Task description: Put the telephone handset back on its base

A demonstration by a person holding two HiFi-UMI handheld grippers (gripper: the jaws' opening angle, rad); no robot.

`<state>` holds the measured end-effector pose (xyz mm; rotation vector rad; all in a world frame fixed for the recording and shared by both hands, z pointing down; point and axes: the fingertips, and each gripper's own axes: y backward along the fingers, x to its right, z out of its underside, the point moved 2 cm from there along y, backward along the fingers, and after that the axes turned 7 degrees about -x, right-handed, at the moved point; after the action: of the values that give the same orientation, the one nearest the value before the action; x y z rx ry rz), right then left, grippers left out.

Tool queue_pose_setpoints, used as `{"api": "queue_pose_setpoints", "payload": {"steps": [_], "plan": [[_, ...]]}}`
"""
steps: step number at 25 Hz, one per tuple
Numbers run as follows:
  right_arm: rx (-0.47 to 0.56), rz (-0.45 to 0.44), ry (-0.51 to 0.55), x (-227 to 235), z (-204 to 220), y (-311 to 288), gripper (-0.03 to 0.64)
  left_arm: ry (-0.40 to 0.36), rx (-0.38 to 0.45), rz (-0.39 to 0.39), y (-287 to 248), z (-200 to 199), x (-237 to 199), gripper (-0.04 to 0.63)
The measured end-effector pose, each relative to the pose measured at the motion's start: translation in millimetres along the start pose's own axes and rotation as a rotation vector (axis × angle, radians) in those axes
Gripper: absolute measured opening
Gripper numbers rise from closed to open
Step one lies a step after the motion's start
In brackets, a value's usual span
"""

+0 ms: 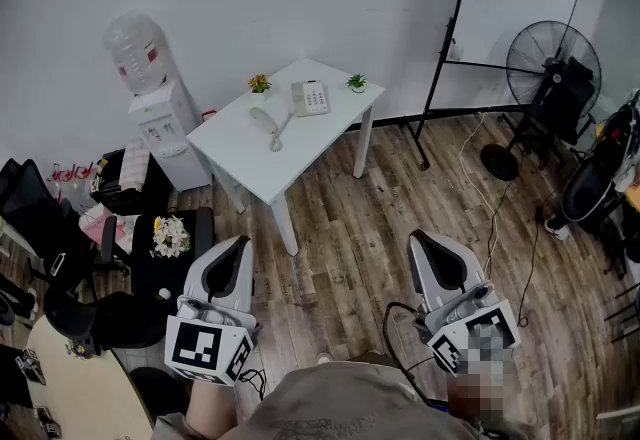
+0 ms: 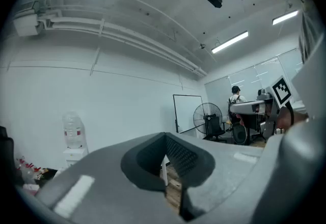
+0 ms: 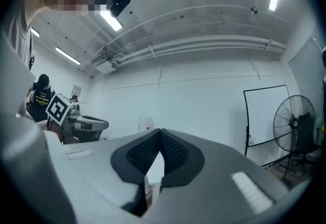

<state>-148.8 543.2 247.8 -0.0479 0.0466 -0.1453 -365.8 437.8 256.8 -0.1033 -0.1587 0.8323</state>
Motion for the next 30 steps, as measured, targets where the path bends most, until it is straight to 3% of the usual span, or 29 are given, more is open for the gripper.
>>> {"api": "queue_pose_setpoints", "payload": {"steps": [16, 17, 18, 19, 20, 30], "plan": [[-0.01, 0.012, -0.03, 87.5, 8.1, 28.3, 0.029, 0.014, 0.012, -0.056, -46.3, -25.9, 62.5, 0.0], [-0.013, 0.011, -0.034, 92.8, 10.0, 30.4, 0.029, 0.026, 0.022, -0.07, -48.3, -28.2, 65.7, 0.024], [-0.012, 0.01, -0.042, 98.3, 12.1, 33.0, 0.029, 0.034, 0.026, -0.08, -50.6, -29.7, 69.4, 0.124], [-0.01, 0.009, -0.052, 103.9, 13.8, 35.9, 0.029, 0.038, 0.023, -0.09, -53.3, -30.4, 73.4, 0.175], [-0.007, 0.007, -0.06, 109.6, 15.4, 38.7, 0.029, 0.037, 0.016, -0.099, -56.2, -30.5, 77.3, 0.194], [-0.056, -0.013, -0.092, 161.6, 47.2, 62.1, 0.029, 0.027, -0.014, -0.137, -82.7, -28.1, 120.4, 0.219]]}}
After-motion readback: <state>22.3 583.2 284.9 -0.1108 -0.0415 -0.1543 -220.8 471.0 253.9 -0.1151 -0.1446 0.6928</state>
